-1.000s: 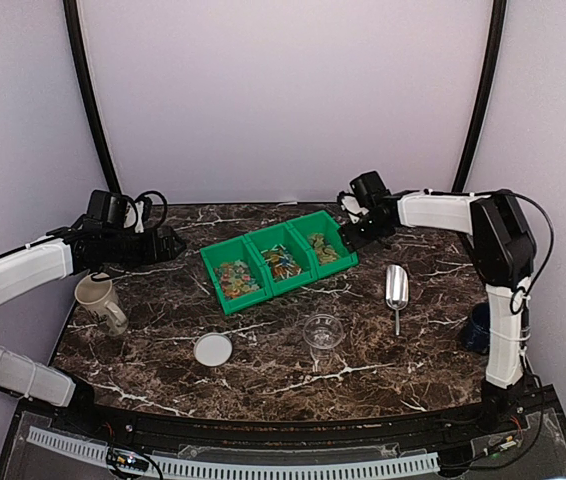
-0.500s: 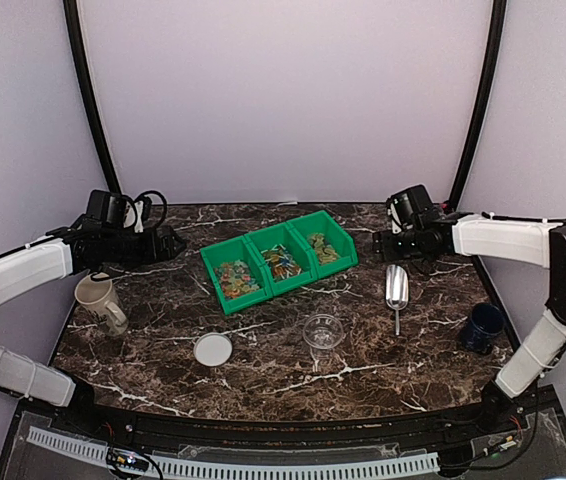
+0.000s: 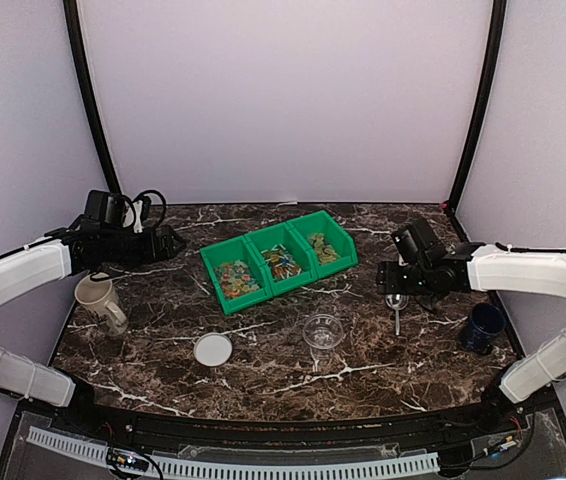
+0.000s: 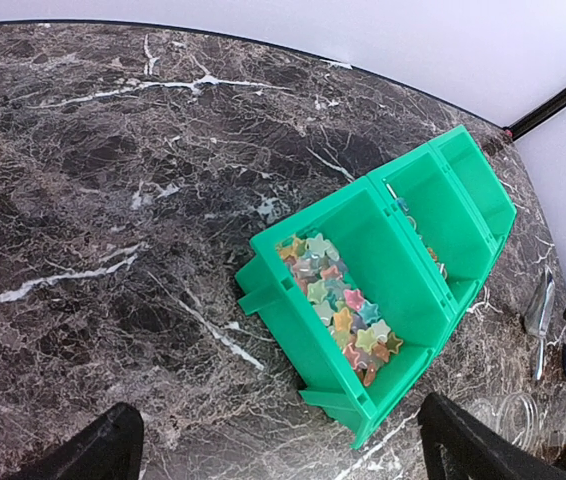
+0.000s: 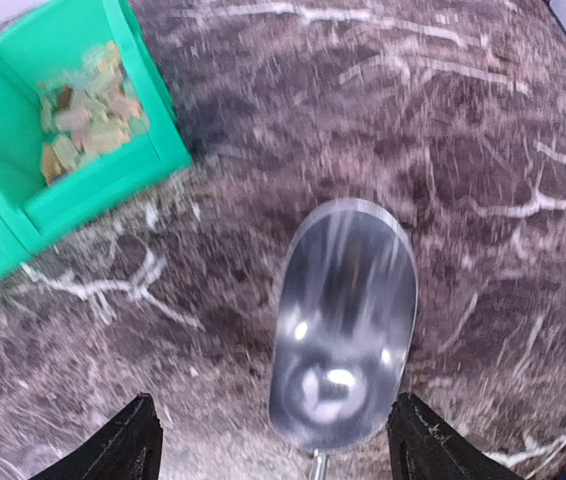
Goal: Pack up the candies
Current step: Pick up the spatula from the center of the board.
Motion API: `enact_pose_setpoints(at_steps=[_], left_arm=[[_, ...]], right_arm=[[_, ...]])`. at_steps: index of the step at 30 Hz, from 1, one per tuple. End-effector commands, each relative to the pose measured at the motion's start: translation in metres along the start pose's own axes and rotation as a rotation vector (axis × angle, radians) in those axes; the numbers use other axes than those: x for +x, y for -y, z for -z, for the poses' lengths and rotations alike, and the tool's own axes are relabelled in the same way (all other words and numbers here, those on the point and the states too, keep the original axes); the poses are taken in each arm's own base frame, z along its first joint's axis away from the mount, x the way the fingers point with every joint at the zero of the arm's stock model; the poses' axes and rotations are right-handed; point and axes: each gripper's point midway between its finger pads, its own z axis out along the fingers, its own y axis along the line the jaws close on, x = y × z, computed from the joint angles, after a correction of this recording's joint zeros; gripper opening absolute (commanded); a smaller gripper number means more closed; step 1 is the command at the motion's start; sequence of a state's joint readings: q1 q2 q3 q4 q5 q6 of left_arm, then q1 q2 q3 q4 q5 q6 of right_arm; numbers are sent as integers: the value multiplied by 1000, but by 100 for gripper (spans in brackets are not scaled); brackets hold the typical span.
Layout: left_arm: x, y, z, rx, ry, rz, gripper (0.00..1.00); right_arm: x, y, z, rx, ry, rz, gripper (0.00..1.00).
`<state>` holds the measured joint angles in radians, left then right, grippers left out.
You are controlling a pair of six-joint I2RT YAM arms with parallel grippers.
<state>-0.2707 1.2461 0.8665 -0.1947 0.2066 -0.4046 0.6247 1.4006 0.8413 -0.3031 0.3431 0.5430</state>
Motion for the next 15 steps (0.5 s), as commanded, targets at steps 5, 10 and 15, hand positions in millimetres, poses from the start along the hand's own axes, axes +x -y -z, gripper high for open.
enact_pose_setpoints(at_steps=[5,10,15], left_arm=[[-2,2,5,22,21,6,99],[-2,2,4,23,22,6,99],[-1,1,3,21,18,8,99]], right_arm=[[39,4,4,50,-22,-77,74],[57,14,-2,75,-22,-137,66],[65,22,-5,103,-9,-169,60]])
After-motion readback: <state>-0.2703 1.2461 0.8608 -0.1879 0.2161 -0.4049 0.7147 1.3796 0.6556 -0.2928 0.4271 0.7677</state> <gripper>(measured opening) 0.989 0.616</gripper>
